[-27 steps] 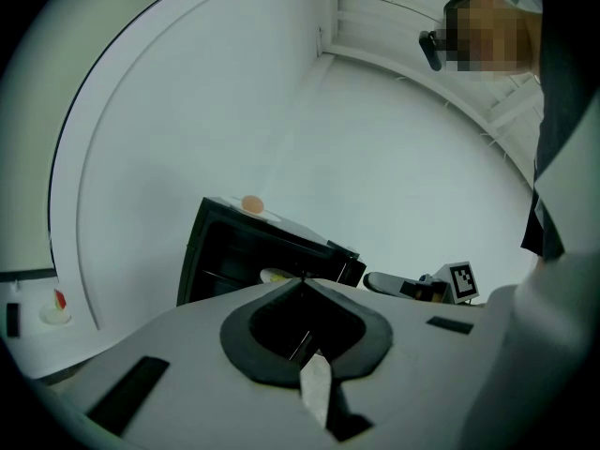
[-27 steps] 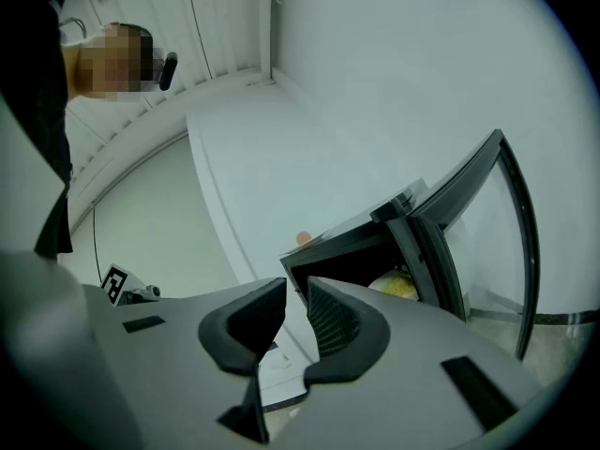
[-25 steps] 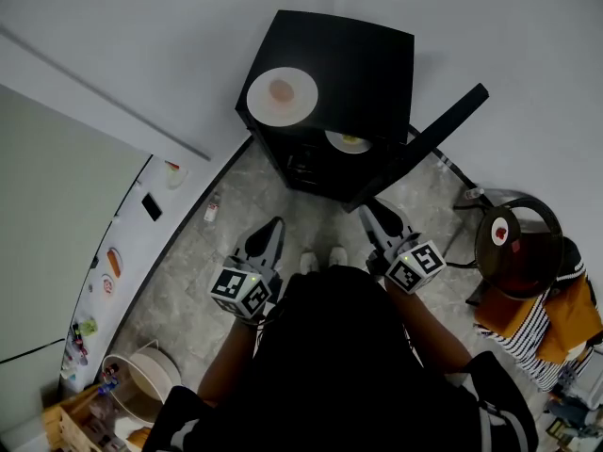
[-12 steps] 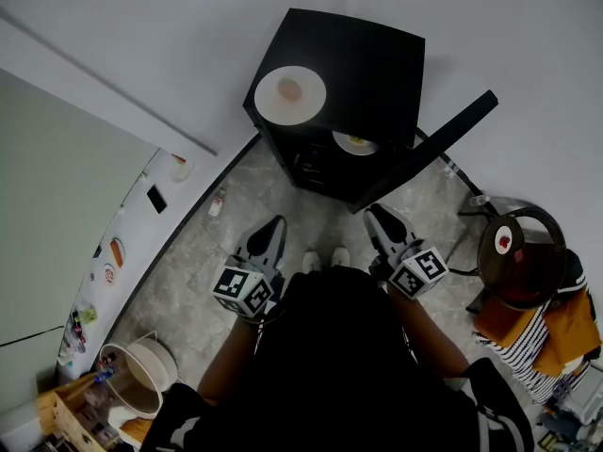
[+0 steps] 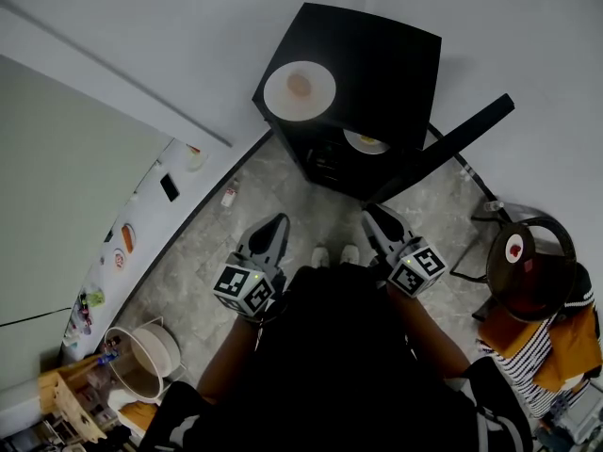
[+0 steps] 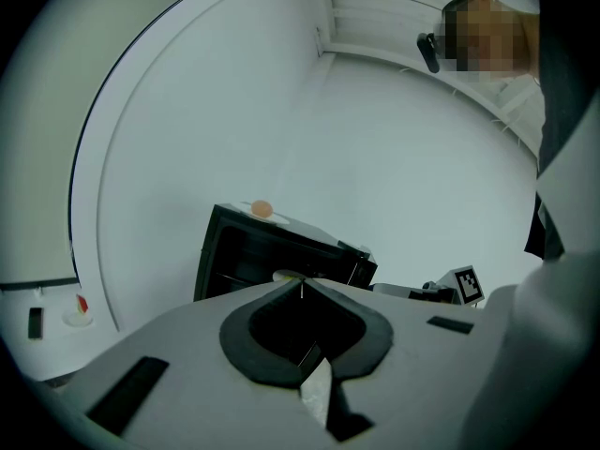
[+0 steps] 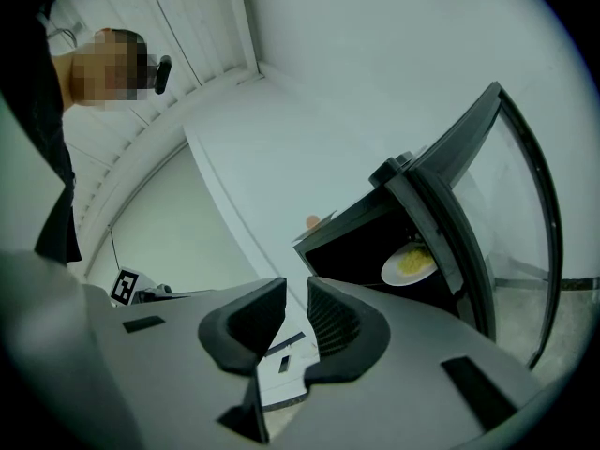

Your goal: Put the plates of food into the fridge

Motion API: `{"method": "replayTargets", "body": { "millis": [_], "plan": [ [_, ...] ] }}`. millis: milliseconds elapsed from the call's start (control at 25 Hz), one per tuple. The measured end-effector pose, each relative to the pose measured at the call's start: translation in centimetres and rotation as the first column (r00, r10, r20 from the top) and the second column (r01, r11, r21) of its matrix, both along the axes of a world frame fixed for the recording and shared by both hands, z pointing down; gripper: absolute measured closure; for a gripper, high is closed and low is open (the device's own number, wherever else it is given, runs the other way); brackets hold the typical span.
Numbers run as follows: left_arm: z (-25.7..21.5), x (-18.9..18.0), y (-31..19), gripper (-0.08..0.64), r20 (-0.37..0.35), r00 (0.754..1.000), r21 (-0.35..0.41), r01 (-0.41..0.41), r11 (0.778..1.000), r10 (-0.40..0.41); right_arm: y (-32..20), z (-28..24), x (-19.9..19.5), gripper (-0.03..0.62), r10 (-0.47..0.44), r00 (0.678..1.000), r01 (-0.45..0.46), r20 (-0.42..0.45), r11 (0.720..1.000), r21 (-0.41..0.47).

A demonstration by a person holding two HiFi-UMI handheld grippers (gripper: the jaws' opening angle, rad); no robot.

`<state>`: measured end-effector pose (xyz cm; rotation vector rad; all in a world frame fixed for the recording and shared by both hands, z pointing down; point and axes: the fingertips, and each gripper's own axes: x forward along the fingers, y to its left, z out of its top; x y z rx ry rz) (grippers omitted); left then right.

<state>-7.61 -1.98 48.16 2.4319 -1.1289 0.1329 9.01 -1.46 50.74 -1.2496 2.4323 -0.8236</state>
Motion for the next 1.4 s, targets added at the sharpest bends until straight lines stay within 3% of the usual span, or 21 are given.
{"method": "replayTargets", "body": {
  "millis": [200, 520, 880, 1080, 1400],
  "plan": [
    [0.1, 0.1, 0.0, 0.537, 0.0, 0.999, -0.015, 0.034, 0.999, -0.034, -2.0, -1.0, -2.2, 0.503, -0.068, 0.993, 0.071, 0.1, 0.997, -0.022],
    [0.1, -1.3, -0.3, 0.536, 0.004, 0.996, -0.007, 0.085, 0.996, -0.085, -6.9, -4.2, -5.5, 0.491, -0.129, 0.975, 0.13, 0.18, 0.991, 0.001],
    [0.4, -3.6, -1.0, 0.535, 0.001, 0.994, -0.014, 0.111, 0.994, -0.111, -11.3, -4.9, -7.5, 0.476, -0.103, 0.95, 0.122, 0.296, 0.992, -0.045],
    [0.8, -4.7, -1.3, 0.535, 0.001, 0.992, -0.026, 0.123, 0.992, -0.123, -13.3, -4.6, -8.4, 0.459, -0.075, 0.918, 0.125, 0.389, 0.987, -0.103],
    [1.1, -5.8, -2.2, 0.535, 0.003, 0.989, -0.037, 0.145, 0.989, -0.145, -16.1, -4.2, -9.5, 0.442, -0.044, 0.891, 0.124, 0.453, 0.981, -0.149]
  ]
}}
